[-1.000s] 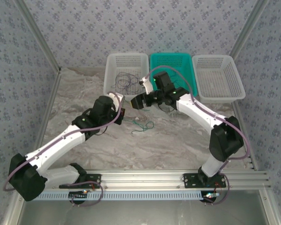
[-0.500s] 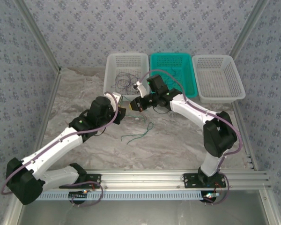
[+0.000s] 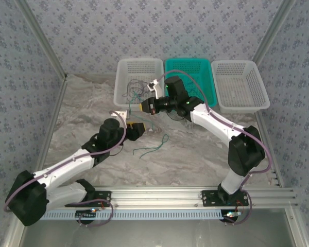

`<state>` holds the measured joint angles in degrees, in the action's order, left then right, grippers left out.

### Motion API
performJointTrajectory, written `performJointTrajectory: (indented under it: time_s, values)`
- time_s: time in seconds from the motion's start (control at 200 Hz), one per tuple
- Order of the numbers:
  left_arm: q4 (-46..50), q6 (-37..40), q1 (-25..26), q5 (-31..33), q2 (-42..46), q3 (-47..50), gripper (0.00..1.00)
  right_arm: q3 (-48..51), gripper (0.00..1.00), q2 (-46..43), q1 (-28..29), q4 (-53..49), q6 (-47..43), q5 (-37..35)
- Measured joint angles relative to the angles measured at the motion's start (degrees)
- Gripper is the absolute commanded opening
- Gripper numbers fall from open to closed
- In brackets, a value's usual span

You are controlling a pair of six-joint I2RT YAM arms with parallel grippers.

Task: Untangle the cables

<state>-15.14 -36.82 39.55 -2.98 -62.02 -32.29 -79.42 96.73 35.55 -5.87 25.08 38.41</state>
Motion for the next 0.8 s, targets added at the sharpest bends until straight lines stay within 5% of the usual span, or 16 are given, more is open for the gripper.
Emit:
performJointTrajectory:
  time_s: [0.3,0.465,0.58,0.705,0.799]
  values:
    - [-13.75,-3.74,0.0,-8.15,-2.29,0.02,0.64,0.13,0.0,0.0,-0.35,1.4,3.08,-1.68]
    - [-17.25,-3.56,0.0,-10.34,-2.23,0.02,0.88,0.76,0.0,0.02,-1.36,1.46,5.14,-2.03]
    - [-17.79,-3.32,0.0,-10.01,-2.23,0.0,0.89,0.79,0.0,0.02,-1.01,1.53,5.84,-1.99]
    - [-16.28,-3.37,0.0,-6.88,-3.17,-0.46,0.81,0.79,0.0,0.02,-0.63,2.34,7.39,-1.75]
    - [-16.22,-3.52,0.0,-4.5,-5.01,-0.63,0.43,0.85,0.0,0.02,-0.52,4.17,9.4,-1.33]
